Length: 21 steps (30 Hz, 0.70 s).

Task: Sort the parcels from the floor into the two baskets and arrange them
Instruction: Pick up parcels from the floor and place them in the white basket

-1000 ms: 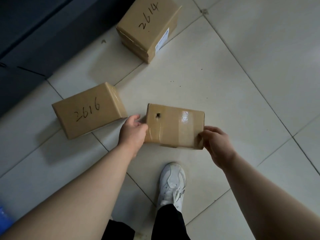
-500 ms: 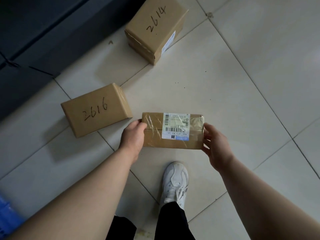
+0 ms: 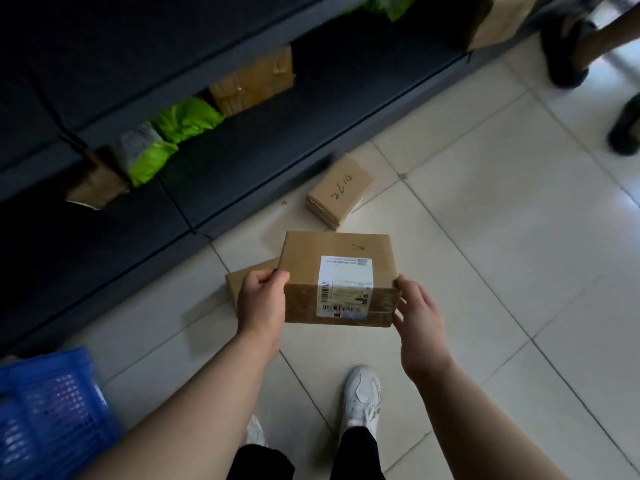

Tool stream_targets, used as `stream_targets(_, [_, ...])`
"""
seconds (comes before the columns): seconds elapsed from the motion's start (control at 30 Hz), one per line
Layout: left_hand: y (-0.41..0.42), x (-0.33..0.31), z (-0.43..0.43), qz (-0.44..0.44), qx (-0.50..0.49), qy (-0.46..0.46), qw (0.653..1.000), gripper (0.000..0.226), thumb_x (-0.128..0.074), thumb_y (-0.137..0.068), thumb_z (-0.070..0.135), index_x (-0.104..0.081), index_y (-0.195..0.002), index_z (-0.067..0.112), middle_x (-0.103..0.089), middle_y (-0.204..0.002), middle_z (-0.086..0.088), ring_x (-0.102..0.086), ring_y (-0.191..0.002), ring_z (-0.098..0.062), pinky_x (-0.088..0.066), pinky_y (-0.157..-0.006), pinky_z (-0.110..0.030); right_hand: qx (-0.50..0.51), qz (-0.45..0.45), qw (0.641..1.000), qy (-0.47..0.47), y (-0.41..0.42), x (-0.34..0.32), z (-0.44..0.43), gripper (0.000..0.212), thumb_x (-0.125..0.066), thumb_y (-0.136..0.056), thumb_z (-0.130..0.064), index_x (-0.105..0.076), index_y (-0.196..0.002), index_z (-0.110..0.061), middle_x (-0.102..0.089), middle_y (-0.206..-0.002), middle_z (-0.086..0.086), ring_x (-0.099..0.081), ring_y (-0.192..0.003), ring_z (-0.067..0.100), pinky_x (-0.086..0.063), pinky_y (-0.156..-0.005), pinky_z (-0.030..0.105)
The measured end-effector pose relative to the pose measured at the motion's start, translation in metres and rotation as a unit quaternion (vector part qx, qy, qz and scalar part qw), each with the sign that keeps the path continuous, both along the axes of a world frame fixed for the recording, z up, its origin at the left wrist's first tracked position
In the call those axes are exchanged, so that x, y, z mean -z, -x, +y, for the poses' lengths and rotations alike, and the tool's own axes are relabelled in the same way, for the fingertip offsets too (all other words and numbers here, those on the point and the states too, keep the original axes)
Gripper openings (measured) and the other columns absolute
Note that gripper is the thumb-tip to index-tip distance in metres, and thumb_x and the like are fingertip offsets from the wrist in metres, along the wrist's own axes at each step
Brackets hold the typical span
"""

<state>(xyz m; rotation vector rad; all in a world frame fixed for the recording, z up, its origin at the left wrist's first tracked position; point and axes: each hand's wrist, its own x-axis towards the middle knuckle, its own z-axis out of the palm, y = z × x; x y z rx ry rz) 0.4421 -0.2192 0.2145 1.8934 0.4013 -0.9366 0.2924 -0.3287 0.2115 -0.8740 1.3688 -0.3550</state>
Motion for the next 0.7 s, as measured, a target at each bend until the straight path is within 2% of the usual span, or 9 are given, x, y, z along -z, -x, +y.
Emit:
stream_targets(0.1, [-0.015,-0.076,0.012,-0.037,-0.03,0.028,0.998,0.004,-0.058,-0.092,0.027,-0.054,-0.092,0.028,-0.064,-0.101,-0.006,-0.064,-0.09,-0.022,-0.054,-0.068,-0.034,-0.015,-0.019,0.999,0.028,-0.019,-0.071,0.012,0.028,-0.049,-0.101,-0.026,-0.066,-0.115,-0.009,-0.066,-0.091,0.005,-0.062,-0.085,0.018,-0.05,-0.065,0.024])
stream_targets(0.17, [-0.02,-0.127,0.024,-0.056,-0.051,0.049,0.996,0.008,-0.057,-0.093,0.027,-0.055,-0.101,0.024,-0.063,-0.1,-0.004,-0.061,-0.086,-0.016,-0.047,-0.06,-0.026,-0.026,-0.03,0.998,0.05,-0.028,-0.117,0.023,0.027,-0.048,-0.101,-0.028,-0.066,-0.114,-0.012,-0.066,-0.089,0.004,-0.062,-0.084,0.018,-0.048,-0.072,0.029])
stream_targets(0.23, [-0.02,-0.176,0.037,-0.075,-0.079,0.068,0.992,0.011,-0.055,-0.094,0.024,-0.055,-0.104,0.021,-0.061,-0.096,0.0,-0.057,-0.081,-0.01,-0.039,-0.057,-0.021,-0.042,-0.041,0.996,0.063,-0.035,-0.163,0.034,0.027,-0.047,-0.102,-0.03,-0.066,-0.115,-0.015,-0.068,-0.095,0.006,-0.064,-0.088,0.02,-0.049,-0.079,0.033])
stream_targets(0.3, [-0.018,-0.222,0.054,-0.092,-0.11,0.083,0.986,0.007,-0.057,-0.093,0.021,-0.056,-0.1,0.021,-0.06,-0.093,0.001,-0.055,-0.078,-0.008,-0.037,-0.057,-0.022,-0.068,-0.055,0.993,0.078,-0.039,-0.206,0.045,0.027,-0.047,-0.101,-0.032,-0.066,-0.114,-0.018,-0.07,-0.101,0.007,-0.065,-0.095,0.022,-0.05,-0.085,0.036])
stream_targets(0.37, [-0.014,-0.262,0.074,-0.11,-0.145,0.09,0.979,0.005,-0.058,-0.092,0.021,-0.056,-0.096,0.022,-0.061,-0.093,-0.001,-0.057,-0.079,-0.011,-0.039,-0.06,-0.025,-0.098,-0.071,0.989,0.09,-0.041,-0.247,0.057,0.024,-0.048,-0.101,-0.031,-0.068,-0.11,-0.021,-0.071,-0.1,0.005,-0.065,-0.095,0.022,-0.05,-0.082,0.034])
stream_targets(0.47, [0.001,-0.321,0.109,-0.141,-0.196,0.109,0.964,0.014,-0.058,-0.092,0.022,-0.058,-0.105,0.018,-0.063,-0.099,-0.005,-0.06,-0.089,-0.018,-0.044,-0.069,-0.029,-0.142,-0.102,0.979,0.107,-0.04,-0.308,0.08,0.022,-0.049,-0.1,-0.029,-0.067,-0.111,-0.021,-0.07,-0.104,0.005,-0.065,-0.099,0.021,-0.049,-0.078,0.028])
stream_targets(0.53, [0.015,-0.361,0.134,-0.158,-0.23,0.123,0.952,0.014,-0.058,-0.091,0.02,-0.059,-0.105,0.015,-0.063,-0.1,-0.007,-0.059,-0.088,-0.019,-0.044,-0.068,-0.03,-0.17,-0.117,0.971,0.119,-0.036,-0.346,0.097,0.023,-0.052,-0.099,-0.032,-0.067,-0.113,-0.023,-0.07,-0.106,0.003,-0.065,-0.101,0.019,-0.05,-0.079,0.029])
stream_targets(0.7, [0.053,-0.465,0.201,-0.195,-0.312,0.152,0.918,0.004,-0.057,-0.091,0.02,-0.06,-0.093,0.02,-0.064,-0.097,-0.007,-0.062,-0.092,-0.024,-0.051,-0.085,-0.044,-0.251,-0.142,0.948,0.132,-0.025,-0.44,0.145,0.025,-0.056,-0.094,-0.044,-0.066,-0.114,-0.033,-0.072,-0.107,-0.004,-0.066,-0.104,0.02,-0.05,-0.098,0.047])
